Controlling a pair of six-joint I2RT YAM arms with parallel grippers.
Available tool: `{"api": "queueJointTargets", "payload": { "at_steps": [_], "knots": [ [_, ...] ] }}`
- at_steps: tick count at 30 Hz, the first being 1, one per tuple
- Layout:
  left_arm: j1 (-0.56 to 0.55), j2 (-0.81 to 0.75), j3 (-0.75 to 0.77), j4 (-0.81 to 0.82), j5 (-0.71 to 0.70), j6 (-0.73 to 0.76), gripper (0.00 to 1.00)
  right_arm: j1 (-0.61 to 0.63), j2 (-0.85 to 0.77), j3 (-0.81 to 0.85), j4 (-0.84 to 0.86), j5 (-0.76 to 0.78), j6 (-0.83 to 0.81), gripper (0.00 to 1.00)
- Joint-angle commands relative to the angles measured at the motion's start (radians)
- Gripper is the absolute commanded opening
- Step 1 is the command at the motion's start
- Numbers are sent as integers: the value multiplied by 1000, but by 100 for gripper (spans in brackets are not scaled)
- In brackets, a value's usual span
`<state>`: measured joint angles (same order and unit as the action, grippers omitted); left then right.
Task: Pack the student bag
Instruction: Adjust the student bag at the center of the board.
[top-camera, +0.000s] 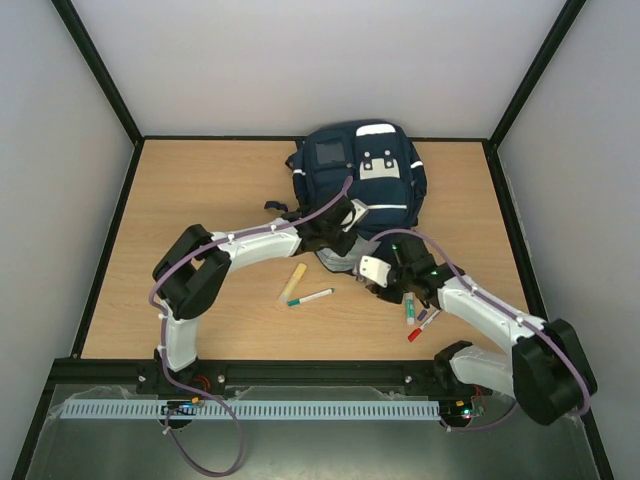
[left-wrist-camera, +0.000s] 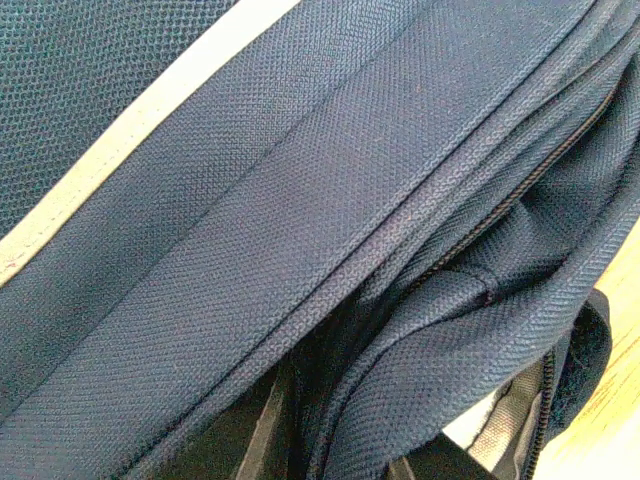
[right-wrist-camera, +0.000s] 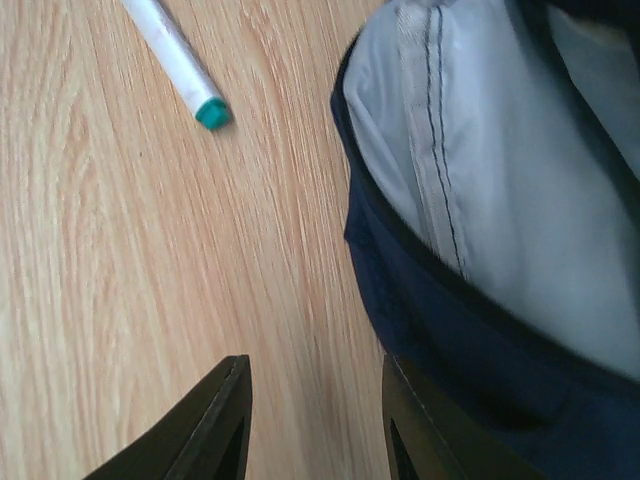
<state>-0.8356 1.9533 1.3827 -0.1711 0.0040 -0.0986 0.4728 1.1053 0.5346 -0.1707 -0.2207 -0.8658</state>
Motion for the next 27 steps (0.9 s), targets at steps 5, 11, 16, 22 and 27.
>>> {"api": "queueJointTargets", "payload": {
  "at_steps": [5, 11, 16, 22, 27],
  "knots": [
    [17, -69, -5, 40, -1, -60, 19, 112, 176, 151, 67, 123, -81, 44],
    [28, -119, 22, 33, 23, -71, 19, 142, 272, 225, 61, 141, -137, 46],
    [40, -124, 59, 14, 52, -73, 19, 159, 329, 242, 42, 151, -188, 43],
    [45, -117, 84, -5, 60, -66, 19, 162, 362, 233, 24, 162, -222, 37],
    [47, -119, 89, -8, 67, -67, 19, 162, 416, 224, 60, 208, -221, 35]
  ]
}}
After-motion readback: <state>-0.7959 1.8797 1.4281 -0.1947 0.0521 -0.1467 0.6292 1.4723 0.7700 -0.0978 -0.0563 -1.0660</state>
